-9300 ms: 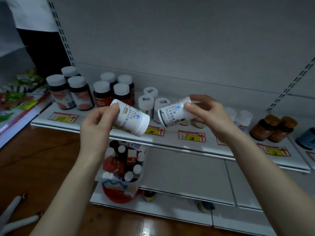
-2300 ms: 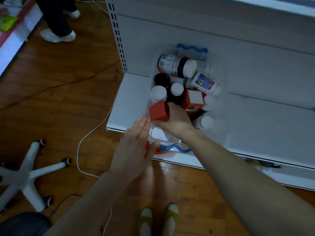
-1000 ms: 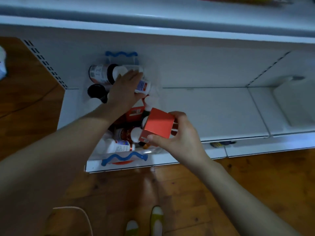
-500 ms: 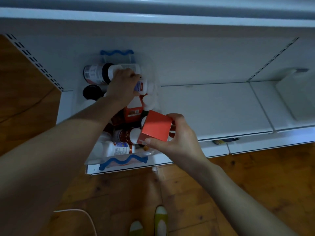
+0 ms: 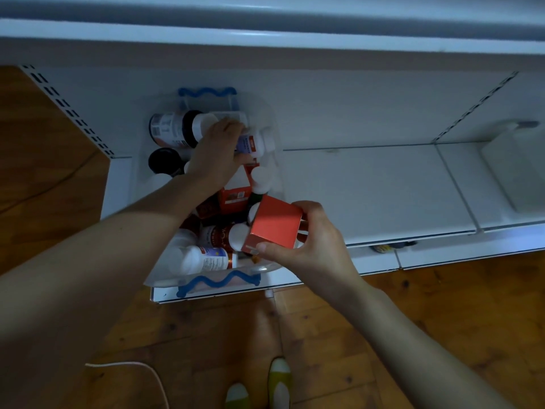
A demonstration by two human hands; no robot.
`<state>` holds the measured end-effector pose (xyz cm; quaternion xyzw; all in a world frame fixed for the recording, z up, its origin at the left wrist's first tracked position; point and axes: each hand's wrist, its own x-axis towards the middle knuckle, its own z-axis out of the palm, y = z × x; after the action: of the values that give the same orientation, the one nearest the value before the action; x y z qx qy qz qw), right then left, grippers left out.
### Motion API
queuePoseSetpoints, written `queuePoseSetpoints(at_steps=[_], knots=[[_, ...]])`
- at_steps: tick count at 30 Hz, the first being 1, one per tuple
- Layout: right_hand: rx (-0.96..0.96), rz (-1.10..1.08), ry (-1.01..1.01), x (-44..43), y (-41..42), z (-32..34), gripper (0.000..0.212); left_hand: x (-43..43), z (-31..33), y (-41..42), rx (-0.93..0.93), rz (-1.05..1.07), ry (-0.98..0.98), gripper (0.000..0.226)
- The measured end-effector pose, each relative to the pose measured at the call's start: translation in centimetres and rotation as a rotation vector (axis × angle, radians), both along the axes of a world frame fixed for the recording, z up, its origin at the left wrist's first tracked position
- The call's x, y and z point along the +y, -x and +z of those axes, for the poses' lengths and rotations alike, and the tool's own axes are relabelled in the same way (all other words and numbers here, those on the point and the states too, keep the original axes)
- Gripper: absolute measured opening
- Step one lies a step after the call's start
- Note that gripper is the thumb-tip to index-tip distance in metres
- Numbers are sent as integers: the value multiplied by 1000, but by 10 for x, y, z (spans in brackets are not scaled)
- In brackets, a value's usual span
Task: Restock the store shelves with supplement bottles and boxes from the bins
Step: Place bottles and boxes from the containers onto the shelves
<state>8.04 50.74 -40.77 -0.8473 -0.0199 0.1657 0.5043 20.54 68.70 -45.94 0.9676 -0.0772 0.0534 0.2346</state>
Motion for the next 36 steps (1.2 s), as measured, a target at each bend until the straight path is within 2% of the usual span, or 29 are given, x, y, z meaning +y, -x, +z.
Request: queuePoseSetpoints(at_steps=[9, 14, 18, 25, 32, 36], knots=[[-61, -13, 44, 2, 3, 0, 62, 1, 20, 23, -57, 56, 161, 44], [-131, -48, 53, -1, 13, 12, 62, 12, 37, 56, -120, 162, 252, 44], [-147, -83, 42, -3, 24, 28, 68, 12, 53, 97, -67, 324, 366, 38], [-150, -85, 77, -15, 58, 61, 70, -13, 97, 178, -6, 426, 520, 42], [-136, -139, 98, -64, 92, 115, 70, -55, 157, 234, 59, 416, 650, 39], [-133, -161, 124, -104, 98, 157, 55, -82, 192, 249, 47, 388, 706, 47]])
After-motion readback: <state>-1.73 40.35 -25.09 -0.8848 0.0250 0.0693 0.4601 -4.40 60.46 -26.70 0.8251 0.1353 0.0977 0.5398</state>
